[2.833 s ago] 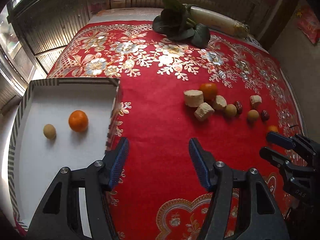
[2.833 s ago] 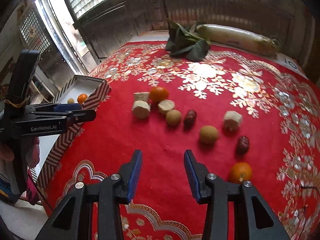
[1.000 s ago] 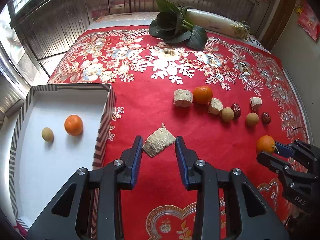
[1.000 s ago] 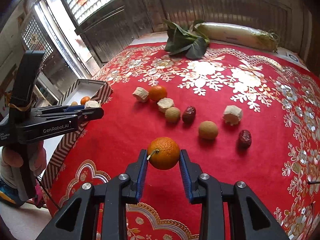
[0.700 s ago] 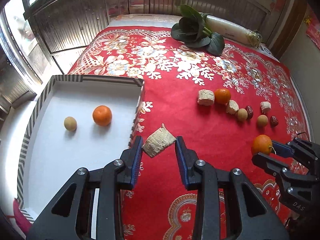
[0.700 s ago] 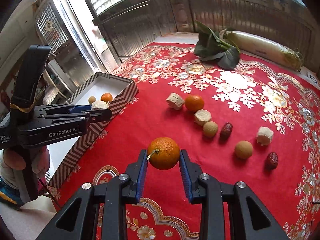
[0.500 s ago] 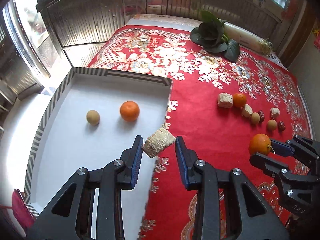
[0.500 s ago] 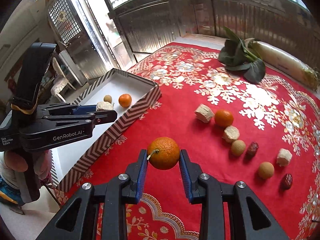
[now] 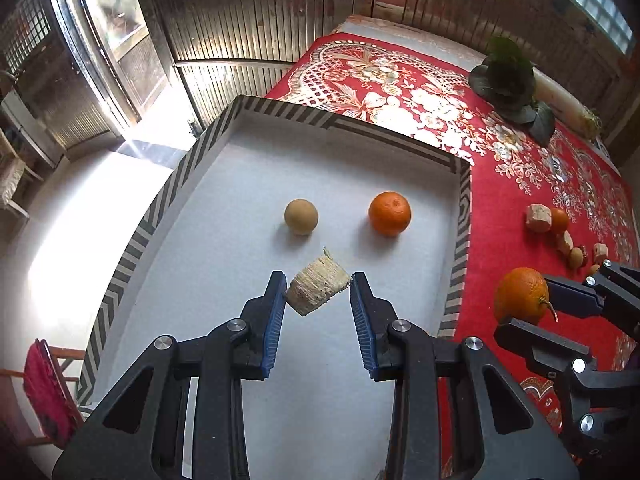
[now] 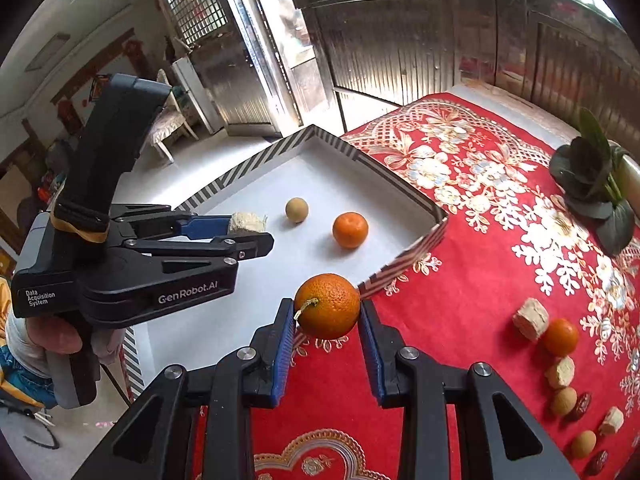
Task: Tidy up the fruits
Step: 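Carry cake piece and orange into the tray and open both tools, then return left tool to tablecloth while right tool grasps another brown round fruit, then grasp a second pale cake piece with the left tool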
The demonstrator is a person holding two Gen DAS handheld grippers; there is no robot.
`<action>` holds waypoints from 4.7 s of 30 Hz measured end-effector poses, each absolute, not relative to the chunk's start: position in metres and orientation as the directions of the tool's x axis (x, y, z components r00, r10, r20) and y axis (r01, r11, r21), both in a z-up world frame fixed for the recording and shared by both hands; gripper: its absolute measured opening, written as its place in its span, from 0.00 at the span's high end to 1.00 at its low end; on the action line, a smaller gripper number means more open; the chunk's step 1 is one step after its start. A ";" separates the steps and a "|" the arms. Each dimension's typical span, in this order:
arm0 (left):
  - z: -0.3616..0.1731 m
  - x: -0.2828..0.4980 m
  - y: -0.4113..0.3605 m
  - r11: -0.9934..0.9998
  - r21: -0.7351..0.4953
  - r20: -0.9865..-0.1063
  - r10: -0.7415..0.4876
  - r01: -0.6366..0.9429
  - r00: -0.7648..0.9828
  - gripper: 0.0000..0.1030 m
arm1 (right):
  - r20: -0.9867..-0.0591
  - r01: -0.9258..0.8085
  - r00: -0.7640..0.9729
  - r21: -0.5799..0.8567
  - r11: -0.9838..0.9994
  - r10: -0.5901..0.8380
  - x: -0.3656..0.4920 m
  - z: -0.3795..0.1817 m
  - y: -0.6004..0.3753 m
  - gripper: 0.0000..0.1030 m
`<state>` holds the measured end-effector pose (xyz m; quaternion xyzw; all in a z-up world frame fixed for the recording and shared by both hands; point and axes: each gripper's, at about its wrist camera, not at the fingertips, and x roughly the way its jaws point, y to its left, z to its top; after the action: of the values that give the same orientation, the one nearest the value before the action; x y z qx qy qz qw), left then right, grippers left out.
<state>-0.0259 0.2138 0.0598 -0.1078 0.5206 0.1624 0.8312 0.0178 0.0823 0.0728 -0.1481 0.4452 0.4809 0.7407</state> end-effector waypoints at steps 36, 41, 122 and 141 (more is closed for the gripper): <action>0.026 -0.015 0.249 0.872 -0.060 -0.930 0.127 -0.486 0.344 0.69 | -0.873 -0.903 0.032 0.184 0.388 0.487 0.041 0.021 0.159 0.70; 0.026 -0.016 0.250 0.873 -0.053 -0.929 0.135 -0.486 0.344 0.65 | -0.872 -0.910 0.055 0.157 0.385 0.486 0.035 0.020 0.160 0.70; 0.041 0.108 0.050 0.990 -0.137 -0.906 -0.141 0.040 0.400 0.41 | -0.831 -0.463 0.382 0.208 0.862 0.405 0.092 0.018 -0.151 0.73; 0.034 0.117 0.054 0.985 -0.124 -0.914 -0.162 0.124 0.373 0.44 | -0.835 -0.464 0.367 0.218 0.859 0.410 0.094 0.018 -0.151 0.73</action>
<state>0.1170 0.0536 0.0342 -0.0173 0.5535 -0.0861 0.8282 0.0942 -0.1512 0.0179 -0.0273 0.4967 0.2644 0.8262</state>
